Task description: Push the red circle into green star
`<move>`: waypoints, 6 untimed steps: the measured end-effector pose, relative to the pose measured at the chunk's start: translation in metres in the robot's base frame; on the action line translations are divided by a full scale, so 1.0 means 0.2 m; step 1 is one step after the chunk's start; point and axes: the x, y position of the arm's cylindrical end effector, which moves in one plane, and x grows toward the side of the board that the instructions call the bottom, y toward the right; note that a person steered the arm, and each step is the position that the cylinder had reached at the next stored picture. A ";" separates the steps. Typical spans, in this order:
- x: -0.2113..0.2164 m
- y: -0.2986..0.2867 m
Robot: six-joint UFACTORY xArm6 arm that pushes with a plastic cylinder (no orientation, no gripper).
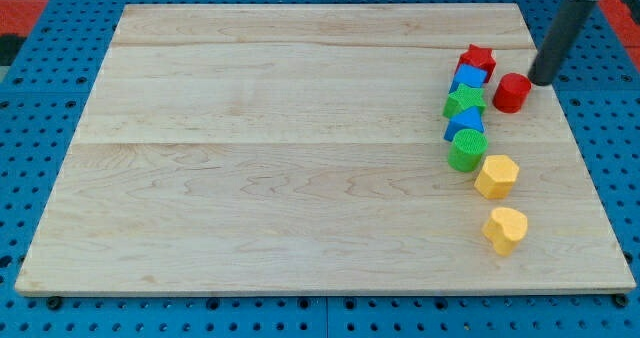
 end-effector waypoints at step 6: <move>0.13 -0.01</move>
